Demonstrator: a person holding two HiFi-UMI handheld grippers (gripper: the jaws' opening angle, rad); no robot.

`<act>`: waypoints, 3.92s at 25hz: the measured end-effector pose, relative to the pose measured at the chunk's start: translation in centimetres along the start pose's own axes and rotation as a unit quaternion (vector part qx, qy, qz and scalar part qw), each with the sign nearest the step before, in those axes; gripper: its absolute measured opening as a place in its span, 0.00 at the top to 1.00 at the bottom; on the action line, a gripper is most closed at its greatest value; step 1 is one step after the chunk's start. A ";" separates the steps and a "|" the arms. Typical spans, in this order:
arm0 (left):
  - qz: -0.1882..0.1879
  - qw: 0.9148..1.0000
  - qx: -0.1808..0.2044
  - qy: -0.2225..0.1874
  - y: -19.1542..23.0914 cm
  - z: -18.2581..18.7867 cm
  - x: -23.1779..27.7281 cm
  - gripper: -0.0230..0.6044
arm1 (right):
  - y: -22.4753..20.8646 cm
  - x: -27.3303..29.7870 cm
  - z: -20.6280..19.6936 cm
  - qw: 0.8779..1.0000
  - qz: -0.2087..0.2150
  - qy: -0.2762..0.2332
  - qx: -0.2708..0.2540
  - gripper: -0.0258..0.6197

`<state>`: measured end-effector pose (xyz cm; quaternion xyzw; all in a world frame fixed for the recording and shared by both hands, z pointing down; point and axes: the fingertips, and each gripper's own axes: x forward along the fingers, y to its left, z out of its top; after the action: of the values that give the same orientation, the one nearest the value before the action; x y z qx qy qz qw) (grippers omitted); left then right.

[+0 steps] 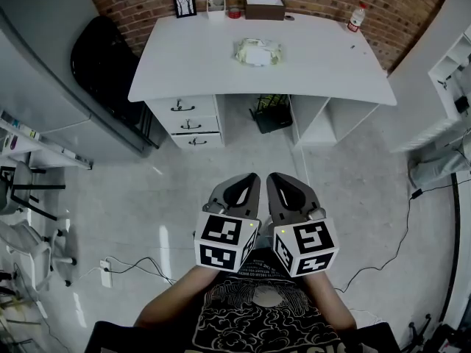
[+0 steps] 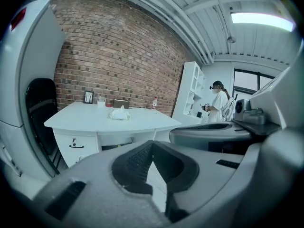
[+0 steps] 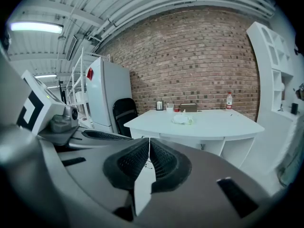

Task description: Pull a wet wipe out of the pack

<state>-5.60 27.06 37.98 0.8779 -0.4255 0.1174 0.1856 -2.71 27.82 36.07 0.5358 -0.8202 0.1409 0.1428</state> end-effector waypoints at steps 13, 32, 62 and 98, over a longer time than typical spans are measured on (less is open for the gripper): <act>0.011 1.000 0.000 0.004 2.0 1.3 4.2 0.94 | -2.8 3.8 0.9 1.000 0.006 0.002 -0.004 0.93; 0.027 0.999 0.009 0.022 5.5 7.2 17.2 0.94 | -12.4 13.8 5.6 0.999 0.032 0.015 0.000 0.93; 0.086 0.996 0.003 0.033 8.7 12.0 27.2 0.94 | -20.7 21.8 9.4 0.996 0.091 0.021 -0.005 0.93; 0.018 0.997 0.011 0.069 24.4 17.5 38.9 0.94 | -24.0 40.4 13.9 0.998 0.000 0.070 0.005 0.93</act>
<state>-0.32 -21.64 41.82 0.8619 -0.4263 0.1851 0.2029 2.61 -20.64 40.70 0.5256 -0.8074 0.1816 0.1972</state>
